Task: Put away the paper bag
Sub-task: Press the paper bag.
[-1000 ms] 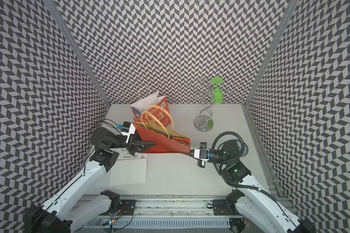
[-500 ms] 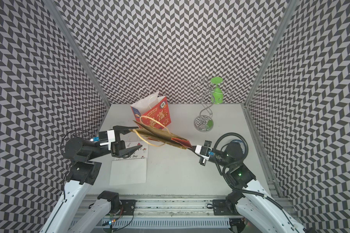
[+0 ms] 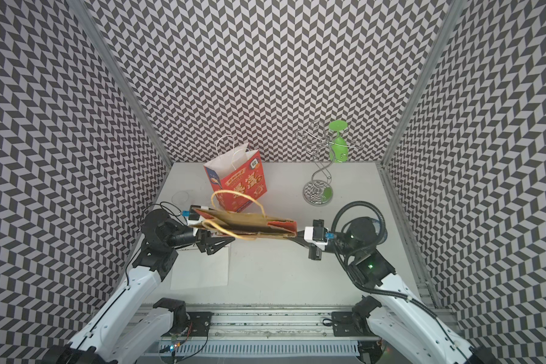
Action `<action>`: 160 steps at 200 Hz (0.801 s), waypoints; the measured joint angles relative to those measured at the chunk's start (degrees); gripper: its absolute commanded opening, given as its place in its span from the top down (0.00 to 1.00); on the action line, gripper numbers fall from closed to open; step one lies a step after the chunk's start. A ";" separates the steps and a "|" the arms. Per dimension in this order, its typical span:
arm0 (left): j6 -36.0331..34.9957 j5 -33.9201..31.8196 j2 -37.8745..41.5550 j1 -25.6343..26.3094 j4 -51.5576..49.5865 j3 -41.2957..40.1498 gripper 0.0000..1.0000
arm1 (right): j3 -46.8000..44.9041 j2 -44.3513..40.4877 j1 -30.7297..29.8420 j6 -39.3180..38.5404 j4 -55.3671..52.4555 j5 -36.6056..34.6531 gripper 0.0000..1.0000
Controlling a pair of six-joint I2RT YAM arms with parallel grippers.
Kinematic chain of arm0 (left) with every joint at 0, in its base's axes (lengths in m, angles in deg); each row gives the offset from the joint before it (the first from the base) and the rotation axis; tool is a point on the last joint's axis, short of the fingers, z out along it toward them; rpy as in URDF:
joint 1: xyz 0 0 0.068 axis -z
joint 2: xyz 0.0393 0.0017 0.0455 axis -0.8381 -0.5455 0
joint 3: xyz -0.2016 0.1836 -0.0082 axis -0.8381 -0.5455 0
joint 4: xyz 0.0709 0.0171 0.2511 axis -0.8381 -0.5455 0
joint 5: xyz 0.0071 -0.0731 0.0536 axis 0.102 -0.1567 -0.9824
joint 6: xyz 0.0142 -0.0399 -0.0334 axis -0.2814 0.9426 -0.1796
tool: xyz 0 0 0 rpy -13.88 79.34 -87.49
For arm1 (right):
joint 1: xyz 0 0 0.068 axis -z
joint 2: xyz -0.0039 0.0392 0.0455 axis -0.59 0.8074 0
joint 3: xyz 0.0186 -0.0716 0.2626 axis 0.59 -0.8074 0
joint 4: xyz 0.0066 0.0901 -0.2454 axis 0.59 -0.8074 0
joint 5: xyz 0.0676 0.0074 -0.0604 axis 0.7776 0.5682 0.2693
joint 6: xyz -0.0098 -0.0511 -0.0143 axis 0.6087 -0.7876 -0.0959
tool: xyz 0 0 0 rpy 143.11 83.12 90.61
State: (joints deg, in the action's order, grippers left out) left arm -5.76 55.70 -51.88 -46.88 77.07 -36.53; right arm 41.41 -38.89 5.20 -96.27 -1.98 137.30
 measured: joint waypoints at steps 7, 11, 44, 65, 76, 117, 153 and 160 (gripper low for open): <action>1.60 1.25 -0.42 0.85 1.88 0.00 0.31 | 0.00 1.03 -0.02 1.03 0.02 0.72 1.00; 2.73 1.88 -0.59 1.49 2.69 0.02 0.35 | 0.00 1.55 -0.02 1.46 0.02 1.09 1.00; 9.03 3.45 -2.36 6.73 8.15 0.33 0.65 | 0.00 3.82 -0.02 6.14 0.20 3.34 1.00; 14.21 2.25 -3.28 7.30 12.52 0.33 0.89 | 0.00 4.02 -0.02 9.42 0.26 3.32 1.00; 16.79 0.74 -3.34 7.30 15.06 0.28 0.90 | 0.00 4.02 -0.02 11.08 0.55 3.04 1.00; 26.51 -3.72 -2.25 7.98 21.53 -1.88 1.00 | -0.42 3.72 -0.04 16.46 3.06 1.66 0.46; 30.84 -6.78 -0.70 9.55 21.66 -4.90 1.00 | -1.18 3.37 -0.04 21.42 7.19 0.50 0.63; 31.28 -6.93 -0.26 9.92 21.57 -5.49 1.00 | -1.18 3.39 -0.04 22.64 8.48 0.35 0.69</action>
State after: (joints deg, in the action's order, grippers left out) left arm 25.52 48.77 -52.14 -36.95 98.64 -42.02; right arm 40.23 -35.50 5.15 -73.63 6.50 137.65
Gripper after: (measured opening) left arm 0.054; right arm 0.402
